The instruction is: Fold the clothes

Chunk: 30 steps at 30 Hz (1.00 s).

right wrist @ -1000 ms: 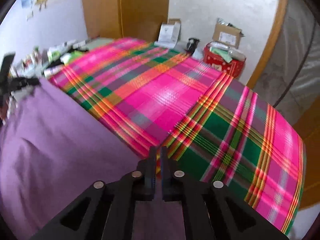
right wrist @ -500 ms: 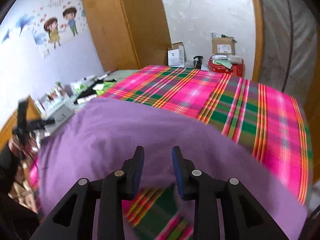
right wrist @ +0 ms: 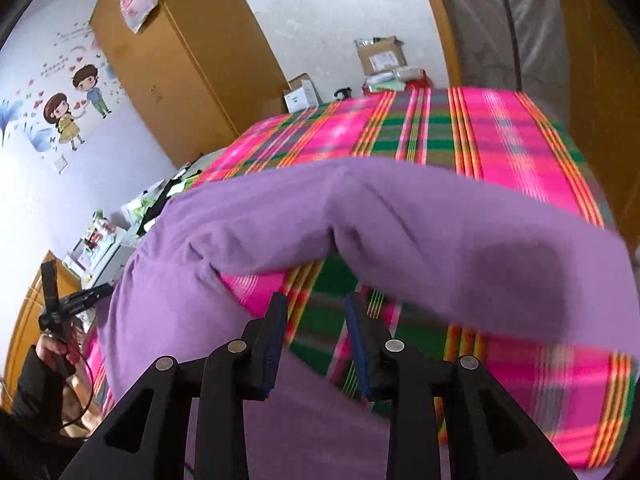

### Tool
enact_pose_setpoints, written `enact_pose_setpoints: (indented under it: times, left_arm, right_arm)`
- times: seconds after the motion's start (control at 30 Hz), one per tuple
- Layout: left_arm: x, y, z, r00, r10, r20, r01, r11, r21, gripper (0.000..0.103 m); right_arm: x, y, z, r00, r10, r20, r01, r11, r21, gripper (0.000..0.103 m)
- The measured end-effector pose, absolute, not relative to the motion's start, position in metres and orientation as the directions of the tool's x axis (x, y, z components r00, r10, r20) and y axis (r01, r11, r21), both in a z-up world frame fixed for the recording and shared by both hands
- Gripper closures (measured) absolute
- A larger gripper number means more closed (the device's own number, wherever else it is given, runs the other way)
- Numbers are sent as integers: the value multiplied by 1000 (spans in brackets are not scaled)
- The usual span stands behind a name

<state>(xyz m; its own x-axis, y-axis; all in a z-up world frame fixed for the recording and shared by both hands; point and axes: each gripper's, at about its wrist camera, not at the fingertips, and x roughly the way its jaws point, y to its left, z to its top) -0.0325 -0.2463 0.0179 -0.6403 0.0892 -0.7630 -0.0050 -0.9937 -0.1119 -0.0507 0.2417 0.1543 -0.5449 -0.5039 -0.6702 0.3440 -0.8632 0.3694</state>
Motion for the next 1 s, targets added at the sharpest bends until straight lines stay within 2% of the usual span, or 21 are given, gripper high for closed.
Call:
enact_pose_setpoints:
  times: [0.17, 0.37, 0.87, 1.0]
  left_arm:
    - [-67, -249, 20, -633, 150, -759, -30, -985, -170, 71]
    - [-99, -238, 13, -602, 157, -782, -65, -987, -148, 70]
    - [-117, -236, 11, -576, 159, -802, -81, -987, -137, 67]
    - [-115, -236, 11, -585, 124, -801, -61, -992, -109, 76]
  right_arm:
    - [-38, 233, 148, -531, -539, -654, 339, -842, 419, 72]
    - [-34, 222, 151, -528, -561, -638, 350, -828, 439, 72]
    - [-27, 224, 147, -557, -562, -611, 299, -823, 484, 72]
    - [-20, 224, 148, -570, -558, -603, 288, -823, 489, 72]
